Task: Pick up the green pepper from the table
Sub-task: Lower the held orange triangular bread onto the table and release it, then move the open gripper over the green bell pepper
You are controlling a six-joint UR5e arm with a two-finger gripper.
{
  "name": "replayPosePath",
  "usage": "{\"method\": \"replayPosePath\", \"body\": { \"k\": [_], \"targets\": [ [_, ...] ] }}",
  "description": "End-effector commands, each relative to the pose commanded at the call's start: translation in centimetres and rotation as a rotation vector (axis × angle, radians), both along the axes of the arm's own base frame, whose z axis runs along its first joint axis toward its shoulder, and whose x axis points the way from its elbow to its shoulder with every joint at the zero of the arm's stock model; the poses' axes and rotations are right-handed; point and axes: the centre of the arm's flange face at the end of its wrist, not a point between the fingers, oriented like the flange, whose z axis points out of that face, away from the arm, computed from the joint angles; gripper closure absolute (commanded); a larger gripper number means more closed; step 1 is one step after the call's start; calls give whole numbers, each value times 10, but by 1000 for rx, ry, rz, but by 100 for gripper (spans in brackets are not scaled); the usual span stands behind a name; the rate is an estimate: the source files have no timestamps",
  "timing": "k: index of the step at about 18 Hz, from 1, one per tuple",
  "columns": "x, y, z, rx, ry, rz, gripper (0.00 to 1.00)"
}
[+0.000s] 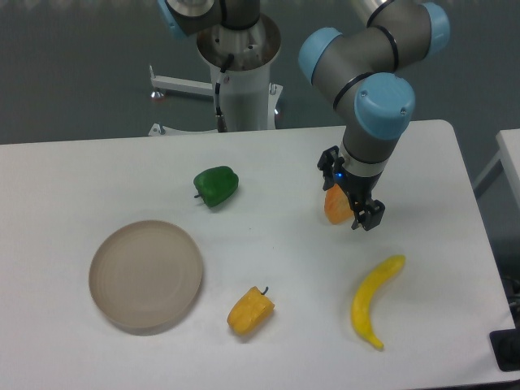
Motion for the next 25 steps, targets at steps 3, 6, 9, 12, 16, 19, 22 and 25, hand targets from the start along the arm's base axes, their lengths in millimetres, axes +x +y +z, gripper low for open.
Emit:
{"method": "replayPosePath", "body": {
  "k": [3, 6, 9, 12, 16, 19, 22, 25],
  "targets": [
    [2, 1, 0, -1, 1, -2, 0],
    [2, -1, 0, -3, -3, -2, 0],
    [11, -7, -11, -33, -38, -1, 0],
    [48, -27, -18, -8, -107, -9, 0],
    [84, -46, -18, 39, -133, -6, 0],
    [111, -54, -27, 38, -137, -28, 0],
    [139, -66, -43, 25, -158, -45, 0],
    [166, -58, -55, 18, -159, 8, 0]
  ]
}}
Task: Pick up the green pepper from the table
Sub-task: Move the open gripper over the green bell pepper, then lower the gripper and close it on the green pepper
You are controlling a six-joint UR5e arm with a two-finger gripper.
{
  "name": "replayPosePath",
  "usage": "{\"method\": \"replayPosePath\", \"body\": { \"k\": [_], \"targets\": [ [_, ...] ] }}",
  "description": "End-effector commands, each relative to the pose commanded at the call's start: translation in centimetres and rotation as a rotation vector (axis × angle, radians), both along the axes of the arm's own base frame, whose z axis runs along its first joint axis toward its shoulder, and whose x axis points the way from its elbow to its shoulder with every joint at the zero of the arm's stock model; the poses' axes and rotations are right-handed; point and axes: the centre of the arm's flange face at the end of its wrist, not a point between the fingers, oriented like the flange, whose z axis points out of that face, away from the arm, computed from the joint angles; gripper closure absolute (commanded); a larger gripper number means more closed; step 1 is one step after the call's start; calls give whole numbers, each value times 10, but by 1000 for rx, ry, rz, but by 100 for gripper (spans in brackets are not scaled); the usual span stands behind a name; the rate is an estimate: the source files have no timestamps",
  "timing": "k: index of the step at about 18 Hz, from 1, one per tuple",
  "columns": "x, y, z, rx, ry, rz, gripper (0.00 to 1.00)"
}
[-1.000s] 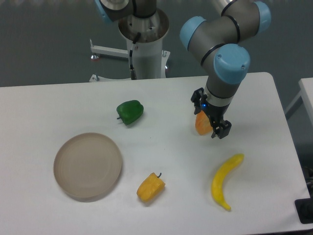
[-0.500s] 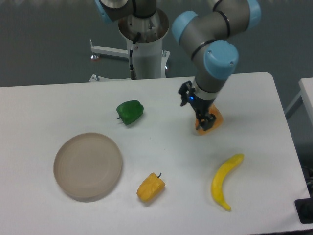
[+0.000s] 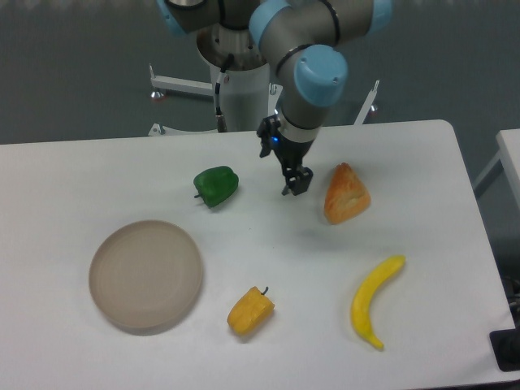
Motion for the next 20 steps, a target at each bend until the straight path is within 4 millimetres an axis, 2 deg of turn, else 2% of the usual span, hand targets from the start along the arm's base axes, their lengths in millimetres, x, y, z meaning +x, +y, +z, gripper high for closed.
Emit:
{"method": "replayPosePath", "body": {
  "k": [3, 5, 7, 12, 15, 20],
  "targets": [
    [32, 13, -14, -34, -4, 113, 0],
    [39, 30, -25, -14, 16, 170, 0],
    [56, 28, -37, -36, 6, 155, 0],
    [61, 23, -42, -52, 4, 151, 0],
    [65, 18, -55, -73, -7, 142, 0],
    [67, 24, -76, -104, -22, 126, 0]
  ]
}}
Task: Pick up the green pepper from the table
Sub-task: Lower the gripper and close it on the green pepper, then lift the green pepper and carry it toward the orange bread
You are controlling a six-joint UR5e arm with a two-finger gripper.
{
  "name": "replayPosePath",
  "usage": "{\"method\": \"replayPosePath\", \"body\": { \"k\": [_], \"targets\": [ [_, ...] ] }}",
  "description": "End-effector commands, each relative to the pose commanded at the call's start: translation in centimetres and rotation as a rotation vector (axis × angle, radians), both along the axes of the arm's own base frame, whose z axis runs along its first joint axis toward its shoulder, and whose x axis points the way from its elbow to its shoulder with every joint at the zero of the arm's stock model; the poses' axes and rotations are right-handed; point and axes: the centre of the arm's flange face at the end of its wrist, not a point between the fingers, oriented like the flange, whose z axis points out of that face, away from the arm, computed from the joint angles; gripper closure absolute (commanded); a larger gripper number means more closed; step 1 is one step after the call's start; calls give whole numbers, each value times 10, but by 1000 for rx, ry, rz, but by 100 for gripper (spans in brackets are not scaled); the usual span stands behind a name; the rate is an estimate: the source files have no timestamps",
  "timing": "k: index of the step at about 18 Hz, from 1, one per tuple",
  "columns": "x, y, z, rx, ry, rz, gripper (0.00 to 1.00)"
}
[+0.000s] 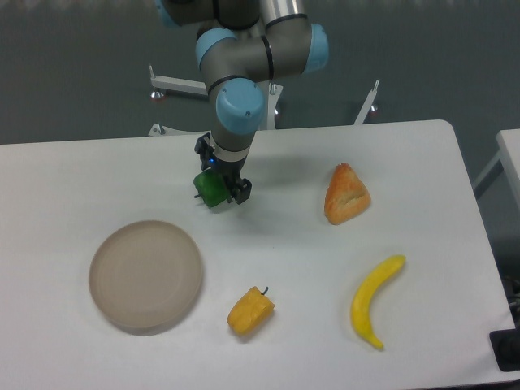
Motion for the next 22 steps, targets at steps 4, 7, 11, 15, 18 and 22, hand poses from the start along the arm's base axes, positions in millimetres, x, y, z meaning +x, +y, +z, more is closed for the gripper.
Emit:
{"method": "replayPosePath", "body": {
  "k": [4, 7, 11, 15, 18, 22],
  "targets": [
    [-3, 4, 5, 9, 9, 0, 60],
    [-16, 9, 20, 40, 25, 11, 75],
    [-54, 18, 61, 106, 65, 55, 75],
    [-91, 26, 97, 167, 112, 99, 76],
    [-129, 20, 114, 168, 129, 90, 75],
    [-198, -3, 139, 121, 149, 54, 75]
  ]
}}
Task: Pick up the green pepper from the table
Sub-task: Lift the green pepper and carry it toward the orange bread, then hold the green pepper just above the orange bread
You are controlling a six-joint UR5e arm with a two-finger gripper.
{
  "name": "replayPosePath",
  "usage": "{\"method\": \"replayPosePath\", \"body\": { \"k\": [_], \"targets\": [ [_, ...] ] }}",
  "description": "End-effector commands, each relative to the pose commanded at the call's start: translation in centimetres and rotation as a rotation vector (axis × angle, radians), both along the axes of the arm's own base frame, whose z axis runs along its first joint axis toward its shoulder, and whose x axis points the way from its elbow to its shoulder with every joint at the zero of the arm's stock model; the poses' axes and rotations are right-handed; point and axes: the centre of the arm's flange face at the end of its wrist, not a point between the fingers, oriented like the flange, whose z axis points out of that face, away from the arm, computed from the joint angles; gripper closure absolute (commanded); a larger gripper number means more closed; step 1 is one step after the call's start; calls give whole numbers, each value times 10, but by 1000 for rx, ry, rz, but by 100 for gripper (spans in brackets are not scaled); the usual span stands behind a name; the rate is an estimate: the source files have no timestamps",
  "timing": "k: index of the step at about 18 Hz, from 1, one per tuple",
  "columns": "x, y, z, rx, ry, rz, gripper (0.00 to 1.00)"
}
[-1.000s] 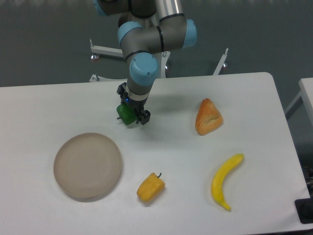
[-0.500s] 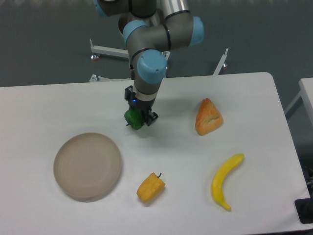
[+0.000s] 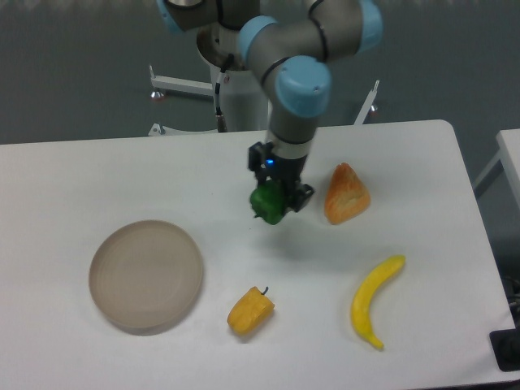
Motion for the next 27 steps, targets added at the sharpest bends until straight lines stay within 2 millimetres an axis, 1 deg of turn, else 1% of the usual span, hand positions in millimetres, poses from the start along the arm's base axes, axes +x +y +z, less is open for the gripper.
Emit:
{"method": "replayPosePath", "body": {
  "k": [2, 3, 7, 13, 15, 17, 19, 27],
  "targets": [
    [-13, 2, 4, -3, 7, -51, 75],
    [-19, 3, 3, -5, 10, -61, 75],
    [-37, 10, 8, -24, 54, -77, 76],
    [-44, 11, 6, -30, 53, -127, 75],
    [-46, 12, 10, -35, 62, -144, 76],
    [-52, 8, 11, -35, 66, -177, 76],
    [-50, 7, 6, -40, 61, -184, 76],
    [-50, 6, 4, -42, 64, -182, 76]
  ]
}}
